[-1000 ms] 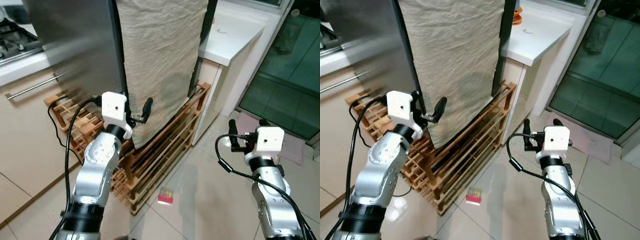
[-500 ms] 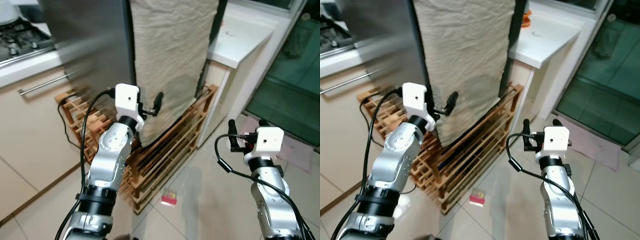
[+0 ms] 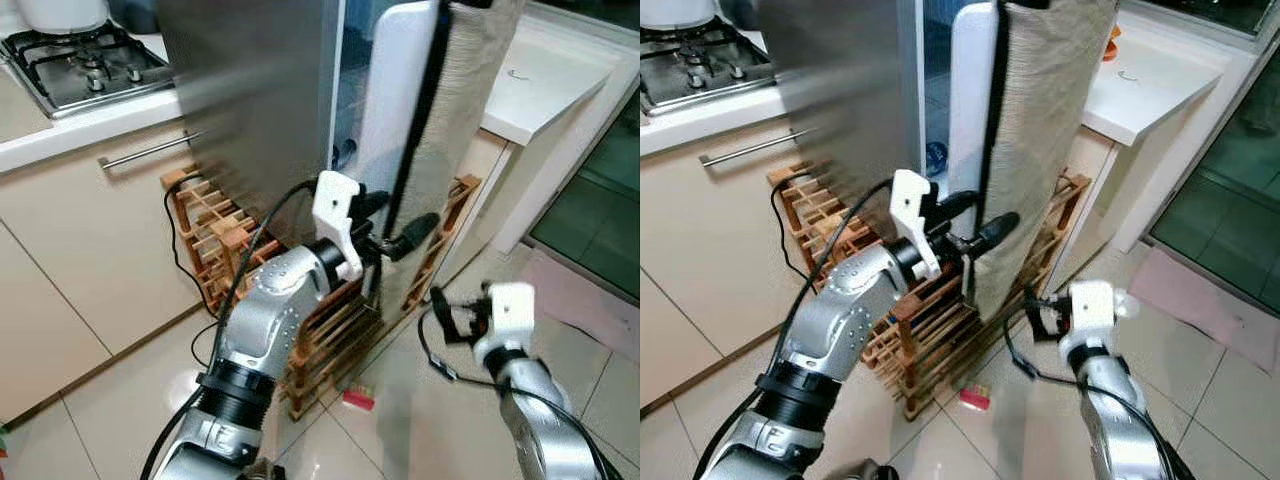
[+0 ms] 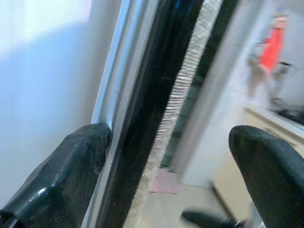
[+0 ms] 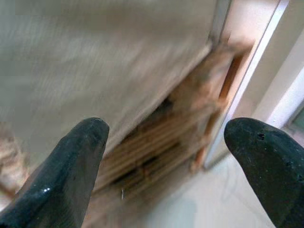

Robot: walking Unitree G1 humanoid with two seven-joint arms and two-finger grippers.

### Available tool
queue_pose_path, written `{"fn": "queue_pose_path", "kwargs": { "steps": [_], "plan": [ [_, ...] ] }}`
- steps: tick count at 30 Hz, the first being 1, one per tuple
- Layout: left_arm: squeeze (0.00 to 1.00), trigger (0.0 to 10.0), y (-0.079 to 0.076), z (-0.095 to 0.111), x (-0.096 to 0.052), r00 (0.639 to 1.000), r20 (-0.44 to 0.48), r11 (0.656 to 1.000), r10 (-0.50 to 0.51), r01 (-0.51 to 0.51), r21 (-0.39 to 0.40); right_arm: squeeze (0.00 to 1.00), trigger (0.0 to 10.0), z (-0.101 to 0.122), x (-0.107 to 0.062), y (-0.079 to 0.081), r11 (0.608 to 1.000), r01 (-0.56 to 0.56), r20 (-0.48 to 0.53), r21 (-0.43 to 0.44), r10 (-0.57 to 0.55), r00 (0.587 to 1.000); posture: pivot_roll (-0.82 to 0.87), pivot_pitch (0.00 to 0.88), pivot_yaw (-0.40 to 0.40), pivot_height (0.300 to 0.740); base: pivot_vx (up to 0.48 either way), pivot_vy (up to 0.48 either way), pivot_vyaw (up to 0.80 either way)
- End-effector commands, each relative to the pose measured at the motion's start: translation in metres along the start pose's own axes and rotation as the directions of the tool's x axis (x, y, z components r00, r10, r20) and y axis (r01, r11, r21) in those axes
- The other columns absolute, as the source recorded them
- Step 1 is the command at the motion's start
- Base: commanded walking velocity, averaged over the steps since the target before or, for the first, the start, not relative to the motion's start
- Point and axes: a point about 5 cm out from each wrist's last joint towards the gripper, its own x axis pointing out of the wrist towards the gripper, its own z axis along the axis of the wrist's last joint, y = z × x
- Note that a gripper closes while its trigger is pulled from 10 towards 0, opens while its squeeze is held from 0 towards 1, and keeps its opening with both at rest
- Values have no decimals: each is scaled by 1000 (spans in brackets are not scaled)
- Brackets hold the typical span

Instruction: Restocking fridge

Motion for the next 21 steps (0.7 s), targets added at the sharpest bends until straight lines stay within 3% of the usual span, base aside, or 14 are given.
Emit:
{"fn": "queue_pose_path", "kwargs": {
  "steps": [1,2,3,6,7,8,9,10,12,14,17,19,20,21],
  "plan": [
    [0,10000,-32,54,15,963,187,977,-195,173,127,0,10000,-27,-12,-11,1000,6,-127,-26,-9,992,-107,0,-25,740,0,0,0],
    [0,10000,-28,55,10,962,183,976,-201,181,121,0,10000,-70,-34,-23,999,25,-326,-45,-39,944,-101,0,-28,740,0,0,0],
    [0,10000,-28,55,10,962,183,976,-201,181,121,0,10000,-70,-34,-23,999,25,-326,-45,-39,944,-101,0,-28,740,0,0,0],
    [0,10000,-19,60,2,967,203,987,-152,137,88,0,10000,-113,-66,-35,995,102,-521,-15,-95,848,-98,0,-28,740,0,0,0],
    [0,10000,-16,62,-3,968,213,990,-135,122,73,0,10000,-126,-76,-38,991,136,-598,-5,-112,794,-93,0,-25,740,0,0,0],
    [0,10000,-16,62,-3,968,213,990,-135,122,73,0,10000,-126,-76,-38,991,136,-598,-5,-112,794,-93,0,-25,740,0,0,0],
    [0,10000,-14,64,-6,968,218,992,-123,113,60,0,10000,-133,-83,-40,987,158,-645,0,-120,754,-93,0,-25,740,0,0,0],
    [0,10000,-9,63,-17,974,204,995,-98,89,53,0,10000,-129,-78,-46,976,213,-630,45,-138,764,-92,0,-15,740,0,0,0],
    [0,10000,-6,62,-22,977,193,995,-89,80,52,0,10000,-124,-72,-48,972,227,-603,58,-147,784,-92,0,-13,740,0,0,0],
    [0,10000,5,52,-41,991,128,997,-46,37,65,0,10000,-107,-49,-46,978,181,-537,105,-98,838,-83,0,-11,740,0,0,0],
    [0,10000,27,31,-71,997,-21,986,78,-73,152,0,10000,-86,-18,-25,986,7,-473,166,74,878,-71,0,-17,740,0,0,0],
    [0,10000,40,19,-89,981,-83,967,176,-157,202,0,10000,-71,1,-1,967,-158,-426,199,231,875,-52,0,-25,740,0,0,0],
    [0,10000,51,12,-101,954,-100,940,283,-255,228,0,10000,-60,10,13,944,-262,-386,200,321,865,-38,0,-32,740,0,0,0],
    [0,10000,51,12,-101,954,-100,940,283,-255,228,0,10000,-60,10,13,944,-262,-386,200,321,865,-38,0,-32,740,0,0,0]
  ]
}}
